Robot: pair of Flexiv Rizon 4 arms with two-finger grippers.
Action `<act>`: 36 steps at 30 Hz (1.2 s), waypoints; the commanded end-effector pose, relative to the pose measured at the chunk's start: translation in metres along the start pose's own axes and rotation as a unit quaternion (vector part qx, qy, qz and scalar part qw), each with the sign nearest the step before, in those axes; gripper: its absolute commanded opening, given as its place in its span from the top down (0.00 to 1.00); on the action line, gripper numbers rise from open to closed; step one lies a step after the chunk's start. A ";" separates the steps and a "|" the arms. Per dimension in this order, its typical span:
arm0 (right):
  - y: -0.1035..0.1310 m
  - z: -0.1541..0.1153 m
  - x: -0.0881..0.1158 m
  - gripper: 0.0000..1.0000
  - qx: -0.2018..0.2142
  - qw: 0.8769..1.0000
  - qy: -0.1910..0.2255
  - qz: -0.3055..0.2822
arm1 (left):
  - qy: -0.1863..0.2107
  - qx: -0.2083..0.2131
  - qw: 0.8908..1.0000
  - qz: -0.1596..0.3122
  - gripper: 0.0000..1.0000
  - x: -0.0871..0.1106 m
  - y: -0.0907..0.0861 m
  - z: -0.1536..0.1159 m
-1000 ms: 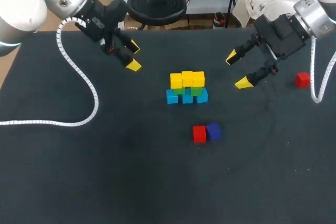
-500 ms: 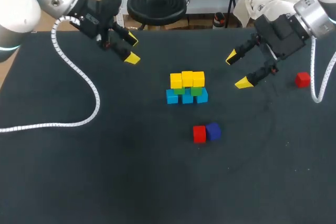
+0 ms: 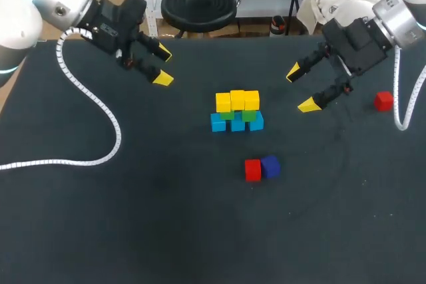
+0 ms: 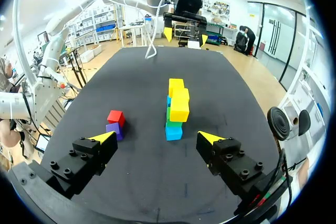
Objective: Place the blue cubes, place green cubes on the blue cubes, place the yellow cubes on the green cubes, then place the red cubes on the yellow cubes, and place purple cube on the red cubes.
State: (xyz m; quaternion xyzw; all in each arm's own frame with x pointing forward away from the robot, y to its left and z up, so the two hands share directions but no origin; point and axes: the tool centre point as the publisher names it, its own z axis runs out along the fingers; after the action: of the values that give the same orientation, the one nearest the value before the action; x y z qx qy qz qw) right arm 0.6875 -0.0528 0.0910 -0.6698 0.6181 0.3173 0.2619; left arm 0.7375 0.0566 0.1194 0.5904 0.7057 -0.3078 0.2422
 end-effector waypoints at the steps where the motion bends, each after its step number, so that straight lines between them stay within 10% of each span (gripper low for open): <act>1: 0.000 0.000 0.000 0.00 0.000 1.000 -0.001 0.000 | 0.000 0.001 1.000 0.000 0.00 0.000 0.001 0.000; 17: 0.074 -0.076 0.050 0.00 0.024 0.999 0.024 -0.020 | 0.000 0.001 1.000 0.000 0.00 0.000 0.001 0.000; 26: 0.074 -0.106 0.104 0.00 0.059 0.997 0.032 0.030 | 0.000 0.001 1.000 0.000 0.00 0.000 0.001 0.000; 36: 0.074 -0.106 0.104 0.00 0.059 0.997 0.032 0.030 | 0.000 0.001 1.000 0.000 0.00 0.000 0.001 0.000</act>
State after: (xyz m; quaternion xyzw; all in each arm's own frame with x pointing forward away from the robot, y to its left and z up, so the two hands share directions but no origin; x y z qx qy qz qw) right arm 0.6296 -0.2082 0.0868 -0.6444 0.6630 0.2686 0.2702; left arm 0.7384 0.0564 0.1196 0.5906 0.7058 -0.3082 0.2411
